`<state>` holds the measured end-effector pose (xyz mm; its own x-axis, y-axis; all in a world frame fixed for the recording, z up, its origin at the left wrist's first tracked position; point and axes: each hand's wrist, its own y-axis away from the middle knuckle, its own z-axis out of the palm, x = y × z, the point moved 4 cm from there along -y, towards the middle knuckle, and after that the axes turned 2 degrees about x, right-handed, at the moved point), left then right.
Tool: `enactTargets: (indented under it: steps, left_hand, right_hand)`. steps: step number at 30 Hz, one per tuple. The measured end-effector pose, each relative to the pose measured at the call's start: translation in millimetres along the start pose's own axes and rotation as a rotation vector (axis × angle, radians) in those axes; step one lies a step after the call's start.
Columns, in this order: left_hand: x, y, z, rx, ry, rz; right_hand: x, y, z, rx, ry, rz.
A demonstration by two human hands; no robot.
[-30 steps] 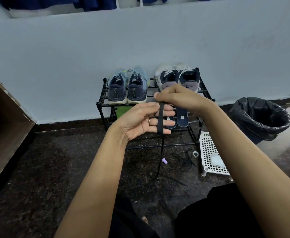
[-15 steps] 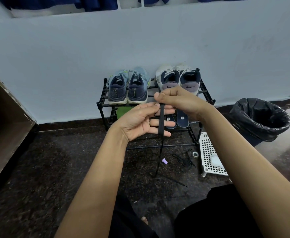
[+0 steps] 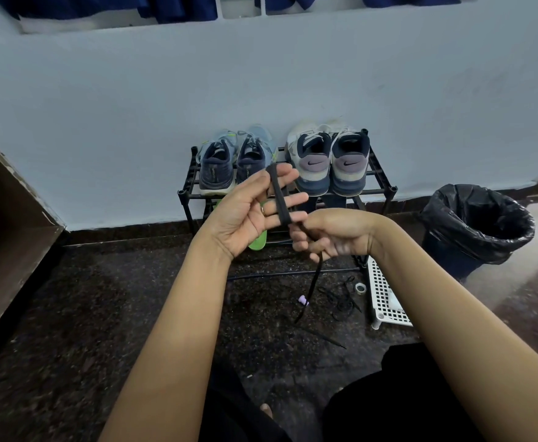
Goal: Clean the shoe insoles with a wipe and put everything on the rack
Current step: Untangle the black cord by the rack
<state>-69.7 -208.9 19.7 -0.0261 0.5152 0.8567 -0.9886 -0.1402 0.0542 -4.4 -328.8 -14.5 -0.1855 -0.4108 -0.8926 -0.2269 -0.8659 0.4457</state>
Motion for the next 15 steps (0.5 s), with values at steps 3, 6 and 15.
enactTargets:
  steps: [3,6,15]
  left_hand:
    - [3.1,-2.2,-3.4,0.046,0.067,0.073]
    - [4.8,-5.8,-8.0,0.114,0.098,0.15]
    - [5.5,-11.8,-14.5,0.2,0.085,0.229]
  right_hand:
    - [-1.0,1.6,2.3,0.062,0.015,-0.083]
    - [-2.6,-1.2,3.3,0.202,-0.062,-0.198]
    - [-13.1,6.2,21.4,0.396,0.086,-0.371]
